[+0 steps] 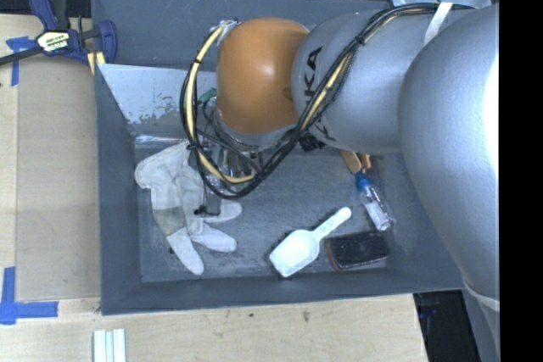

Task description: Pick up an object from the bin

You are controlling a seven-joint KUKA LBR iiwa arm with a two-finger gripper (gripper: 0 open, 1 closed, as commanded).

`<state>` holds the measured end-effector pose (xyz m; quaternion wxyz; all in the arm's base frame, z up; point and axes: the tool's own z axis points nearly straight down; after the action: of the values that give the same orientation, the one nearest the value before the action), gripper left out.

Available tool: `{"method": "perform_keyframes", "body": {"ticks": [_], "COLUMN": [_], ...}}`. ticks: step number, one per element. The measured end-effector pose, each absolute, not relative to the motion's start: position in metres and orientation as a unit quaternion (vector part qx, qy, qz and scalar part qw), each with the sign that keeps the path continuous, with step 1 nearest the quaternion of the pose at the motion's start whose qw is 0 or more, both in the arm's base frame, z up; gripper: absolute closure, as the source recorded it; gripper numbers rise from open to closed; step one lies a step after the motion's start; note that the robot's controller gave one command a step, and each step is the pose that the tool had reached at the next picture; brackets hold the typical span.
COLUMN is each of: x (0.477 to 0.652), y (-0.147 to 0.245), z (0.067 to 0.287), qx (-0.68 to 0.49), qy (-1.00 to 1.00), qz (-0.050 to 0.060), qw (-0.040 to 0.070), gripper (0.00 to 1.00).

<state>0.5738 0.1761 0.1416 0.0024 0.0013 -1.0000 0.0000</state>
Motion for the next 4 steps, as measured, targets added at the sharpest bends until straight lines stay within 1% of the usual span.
{"method": "perform_keyframes", "body": {"ticks": [1, 2, 3, 4], "x": [0.575, 0.548, 0.528, 0.585], "y": [0.175, 0.160, 0.157, 0.208], "z": [0.147, 0.083, 0.070, 0.071], "qx": [0.000, 0.052, -0.068, -0.006], "qy": [-1.000, -0.999, -0.998, -1.000], "qz": [-0.001, 0.000, -0.001, 0.000], "qw": [-0.001, -0.003, -0.002, -0.001], "gripper": [0.00, 0.00, 0.00, 0.00]}}
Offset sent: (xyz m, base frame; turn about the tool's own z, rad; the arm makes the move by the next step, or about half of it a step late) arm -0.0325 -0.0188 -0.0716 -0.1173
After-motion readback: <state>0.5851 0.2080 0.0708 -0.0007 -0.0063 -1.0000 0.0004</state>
